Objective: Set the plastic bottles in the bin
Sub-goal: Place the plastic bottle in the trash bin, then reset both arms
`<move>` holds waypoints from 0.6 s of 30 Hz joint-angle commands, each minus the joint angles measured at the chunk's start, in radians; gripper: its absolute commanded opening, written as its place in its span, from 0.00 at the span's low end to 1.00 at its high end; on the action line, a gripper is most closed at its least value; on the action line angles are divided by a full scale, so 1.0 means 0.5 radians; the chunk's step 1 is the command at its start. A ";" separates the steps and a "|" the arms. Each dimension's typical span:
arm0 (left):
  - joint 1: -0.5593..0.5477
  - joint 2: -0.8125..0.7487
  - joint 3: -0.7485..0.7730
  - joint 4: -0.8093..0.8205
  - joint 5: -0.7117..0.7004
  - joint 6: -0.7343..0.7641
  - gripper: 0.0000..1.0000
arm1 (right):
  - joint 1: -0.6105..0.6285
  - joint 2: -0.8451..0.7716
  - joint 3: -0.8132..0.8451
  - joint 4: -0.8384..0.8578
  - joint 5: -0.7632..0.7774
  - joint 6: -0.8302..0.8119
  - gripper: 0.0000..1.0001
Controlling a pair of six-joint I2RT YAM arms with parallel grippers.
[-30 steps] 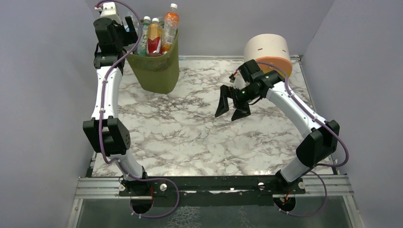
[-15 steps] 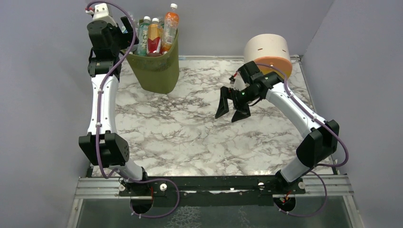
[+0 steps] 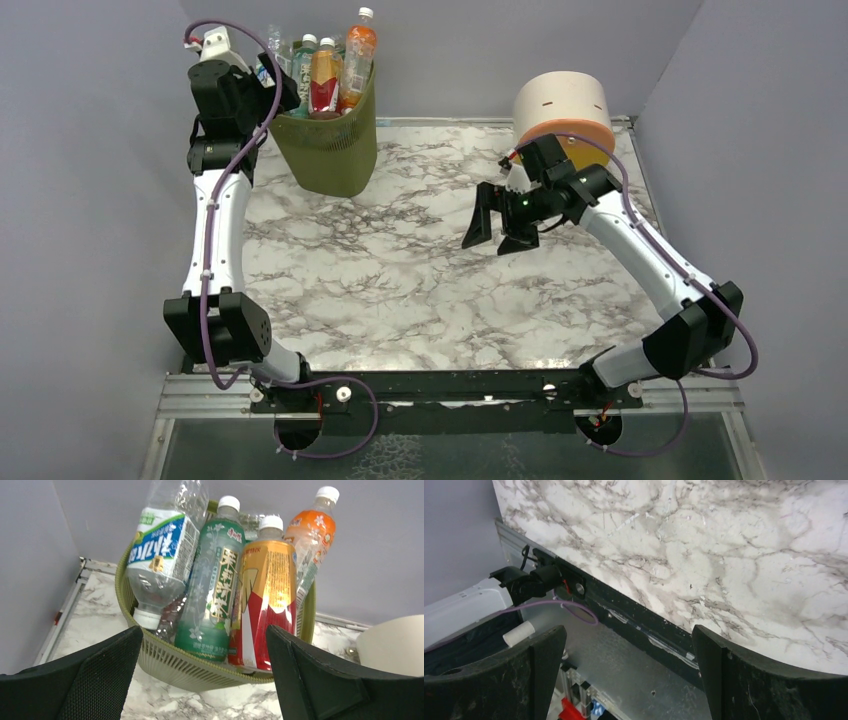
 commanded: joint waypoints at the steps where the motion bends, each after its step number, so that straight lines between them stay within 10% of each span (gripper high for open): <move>1: -0.045 -0.119 -0.088 -0.031 0.125 -0.046 0.99 | -0.008 -0.147 -0.007 0.208 0.308 0.051 1.00; 18: -0.548 -0.536 -0.953 0.004 -0.156 -0.037 0.99 | -0.007 -0.391 -0.277 1.005 0.753 0.079 0.99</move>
